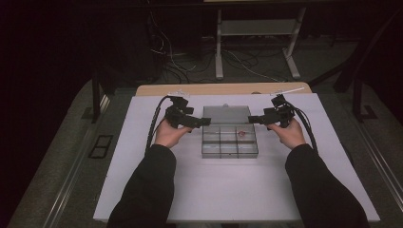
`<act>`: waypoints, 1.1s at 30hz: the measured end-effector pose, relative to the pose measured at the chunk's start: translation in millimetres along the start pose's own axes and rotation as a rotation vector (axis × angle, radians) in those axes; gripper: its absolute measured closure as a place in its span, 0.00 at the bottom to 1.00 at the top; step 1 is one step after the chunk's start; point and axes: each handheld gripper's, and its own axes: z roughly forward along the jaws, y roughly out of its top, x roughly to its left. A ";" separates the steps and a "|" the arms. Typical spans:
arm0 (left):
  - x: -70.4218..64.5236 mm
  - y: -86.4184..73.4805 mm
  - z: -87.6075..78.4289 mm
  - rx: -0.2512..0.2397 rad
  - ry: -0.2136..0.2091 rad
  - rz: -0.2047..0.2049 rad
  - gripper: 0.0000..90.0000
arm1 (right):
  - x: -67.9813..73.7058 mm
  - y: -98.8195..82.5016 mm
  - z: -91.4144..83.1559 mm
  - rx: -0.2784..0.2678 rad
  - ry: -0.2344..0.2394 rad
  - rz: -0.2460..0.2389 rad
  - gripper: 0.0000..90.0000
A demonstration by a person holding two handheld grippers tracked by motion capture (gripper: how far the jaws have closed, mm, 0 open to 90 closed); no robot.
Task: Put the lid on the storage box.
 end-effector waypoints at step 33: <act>53.8 -21.5 52.0 -0.059 0.027 -0.315 0.00 | -14.6 -8.2 22.2 -0.015 -0.019 0.089 0.01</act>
